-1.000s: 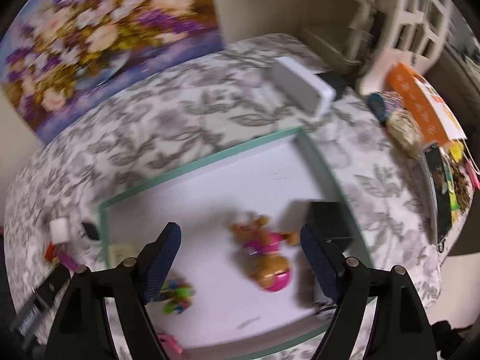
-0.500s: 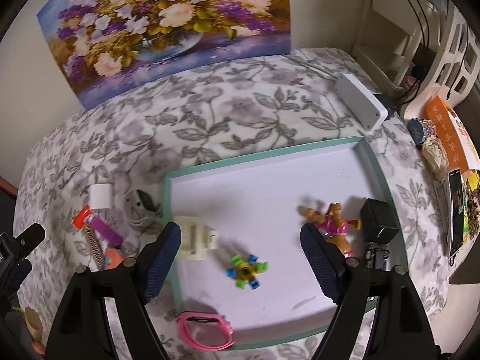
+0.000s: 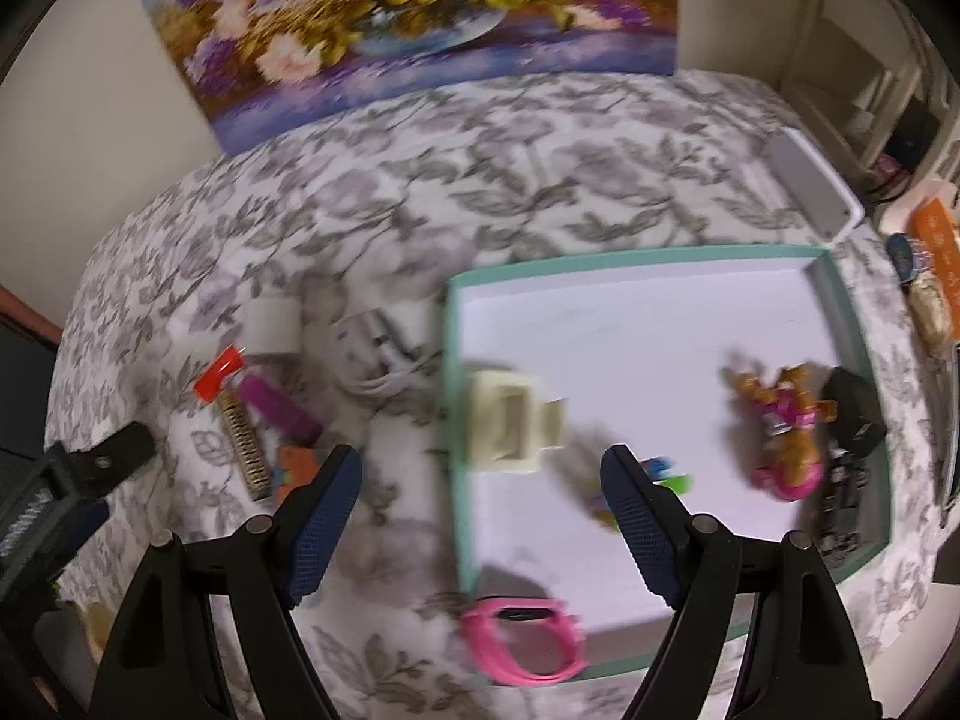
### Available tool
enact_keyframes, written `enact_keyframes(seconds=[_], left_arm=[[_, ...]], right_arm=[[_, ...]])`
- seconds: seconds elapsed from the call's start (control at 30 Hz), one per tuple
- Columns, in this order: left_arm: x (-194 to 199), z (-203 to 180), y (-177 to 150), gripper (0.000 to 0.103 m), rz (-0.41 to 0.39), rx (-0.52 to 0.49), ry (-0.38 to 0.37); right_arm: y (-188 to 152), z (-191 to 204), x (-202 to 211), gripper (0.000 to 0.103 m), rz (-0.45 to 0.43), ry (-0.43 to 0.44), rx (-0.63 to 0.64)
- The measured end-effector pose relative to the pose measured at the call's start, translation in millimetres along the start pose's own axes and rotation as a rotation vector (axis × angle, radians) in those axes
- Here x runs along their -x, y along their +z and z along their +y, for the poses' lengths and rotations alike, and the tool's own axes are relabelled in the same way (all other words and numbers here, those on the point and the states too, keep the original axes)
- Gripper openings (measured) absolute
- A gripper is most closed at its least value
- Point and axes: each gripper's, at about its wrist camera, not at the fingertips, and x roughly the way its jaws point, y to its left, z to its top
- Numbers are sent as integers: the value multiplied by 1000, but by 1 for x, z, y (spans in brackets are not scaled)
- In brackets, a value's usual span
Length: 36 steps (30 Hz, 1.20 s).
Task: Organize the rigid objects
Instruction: 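Move the right tool toward the orange-blue toy while the left tool approaches the gold patterned bar, then grasp the orange-blue toy with the right tool while the left tool grasps the gold patterned bar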
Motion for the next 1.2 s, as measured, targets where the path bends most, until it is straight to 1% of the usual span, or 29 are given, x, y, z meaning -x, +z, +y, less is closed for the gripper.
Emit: enact_keyframes(seconds=[0.13,0.3,0.5,0.63,0.77,0.87,1.07,1.2], left_arm=[[-13,10,1,103,28,7,32],[-20,25,5,103,46,37,29],[-34,38,8,103,76,48,50],[-50,47,6,103,120,59,61],[-60,54,5,103,145,76,61],[-63,61,8,103,149,93,57],[-64,75,14,103,154,126,53],[-64,81,14,103,154,136,55]], right_arm=[[-5,27,-13,83,28,13,36],[-14,57,-34,83,78,5,96],[-24,85,-52,83,108,-11,160],[-30,97,-64,83,133,-21,183],[-34,105,-74,83,142,-38,203],[-37,111,-80,83,146,-39,213],[-46,125,-94,83,152,-81,249],[-50,126,-97,83,126,-86,245]])
